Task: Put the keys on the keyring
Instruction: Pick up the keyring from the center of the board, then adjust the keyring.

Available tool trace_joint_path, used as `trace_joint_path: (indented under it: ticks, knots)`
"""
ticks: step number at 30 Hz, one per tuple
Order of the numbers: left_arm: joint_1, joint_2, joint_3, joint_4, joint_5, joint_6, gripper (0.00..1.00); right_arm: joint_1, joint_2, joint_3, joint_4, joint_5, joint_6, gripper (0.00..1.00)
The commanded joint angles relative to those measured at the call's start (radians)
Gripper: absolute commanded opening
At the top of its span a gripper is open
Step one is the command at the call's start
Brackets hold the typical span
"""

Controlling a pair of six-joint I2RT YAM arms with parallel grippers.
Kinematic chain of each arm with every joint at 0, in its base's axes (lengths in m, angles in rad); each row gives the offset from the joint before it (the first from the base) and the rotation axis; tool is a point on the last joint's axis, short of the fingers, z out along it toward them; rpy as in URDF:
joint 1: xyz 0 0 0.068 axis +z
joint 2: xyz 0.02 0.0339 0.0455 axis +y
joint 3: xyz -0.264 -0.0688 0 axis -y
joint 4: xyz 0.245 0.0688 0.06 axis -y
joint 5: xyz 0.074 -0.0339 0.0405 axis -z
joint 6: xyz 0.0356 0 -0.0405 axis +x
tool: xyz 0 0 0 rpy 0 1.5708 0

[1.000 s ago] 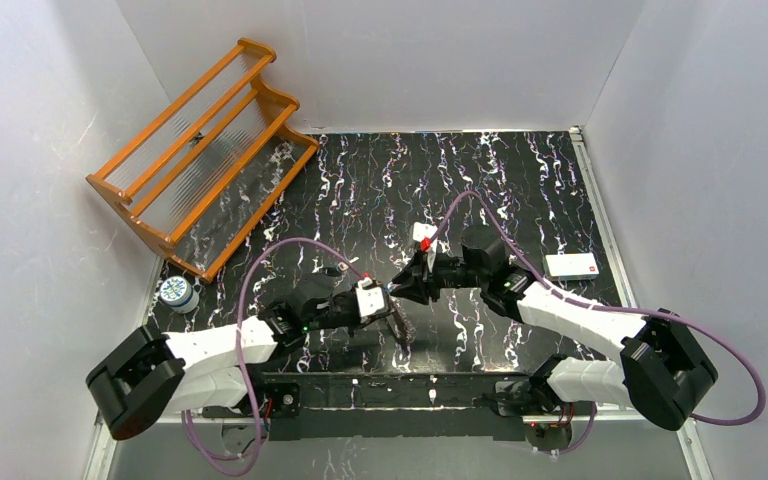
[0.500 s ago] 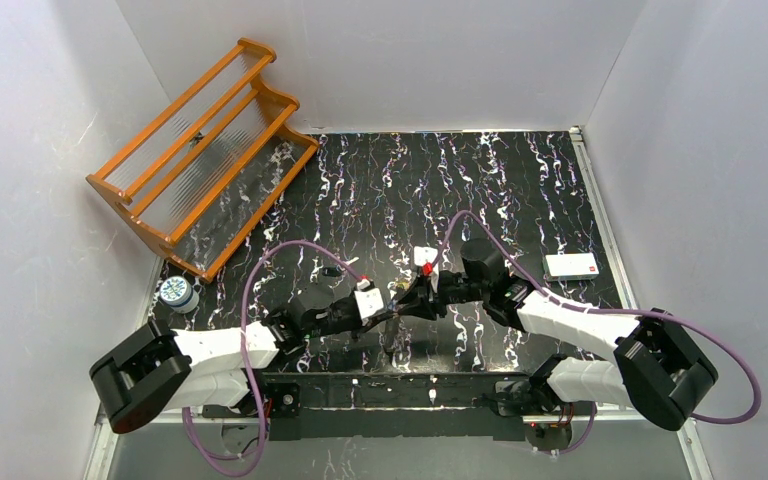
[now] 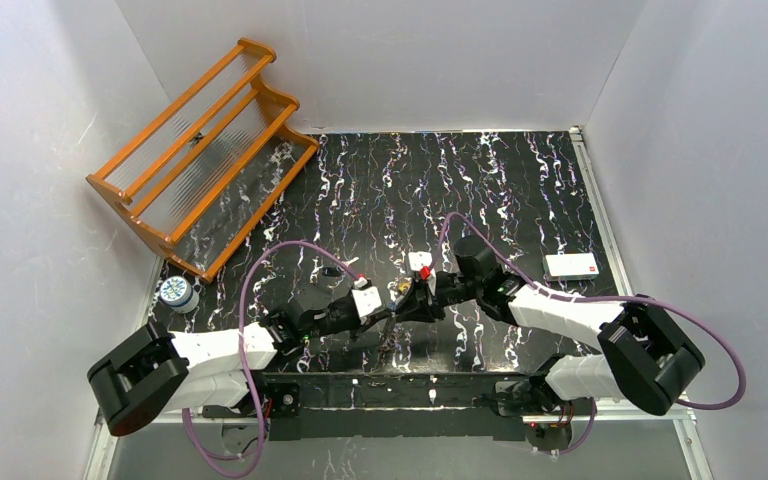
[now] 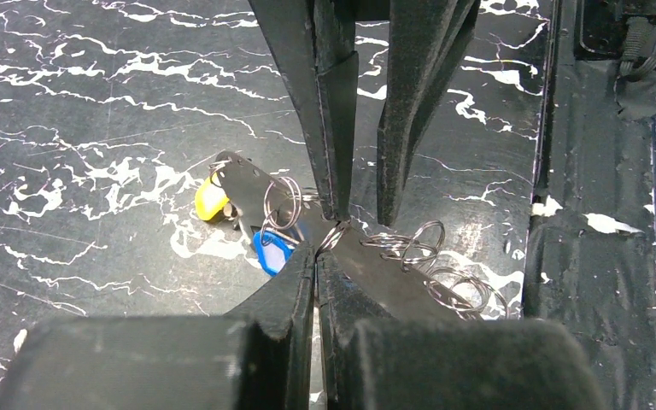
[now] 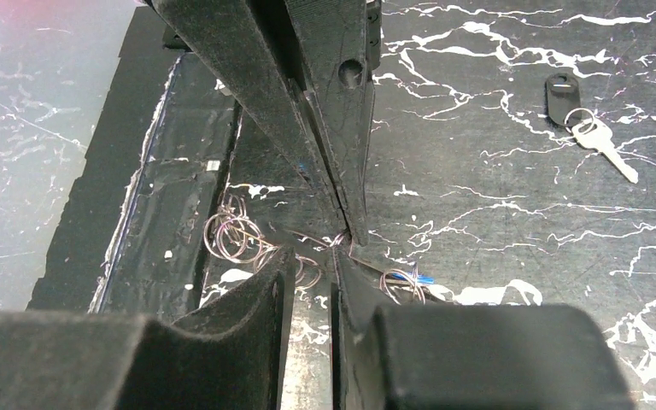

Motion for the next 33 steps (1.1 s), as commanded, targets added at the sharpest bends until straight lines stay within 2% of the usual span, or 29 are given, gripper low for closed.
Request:
trace_joint_path:
  ticks: [1,20,29,31,33]
  knots:
    - [-0.005,-0.02,-0.016,-0.02,-0.014,-0.003,0.0,-0.001,0.029,0.042,-0.022,0.02,-0.008,0.3]
    - [-0.005,-0.027,-0.01,-0.02,-0.011,-0.008,0.0,0.002,0.009,0.021,-0.016,0.151,-0.021,0.41]
    - [-0.005,-0.026,-0.003,-0.02,-0.009,-0.013,0.0,0.004,0.012,-0.005,0.049,0.109,0.003,0.37]
    - [-0.005,-0.026,-0.002,-0.019,-0.01,-0.016,0.0,0.005,0.017,-0.006,0.06,0.099,0.006,0.34]
    - [-0.005,-0.026,-0.001,-0.019,-0.008,-0.017,0.0,0.005,0.028,-0.001,0.062,0.087,0.003,0.28]
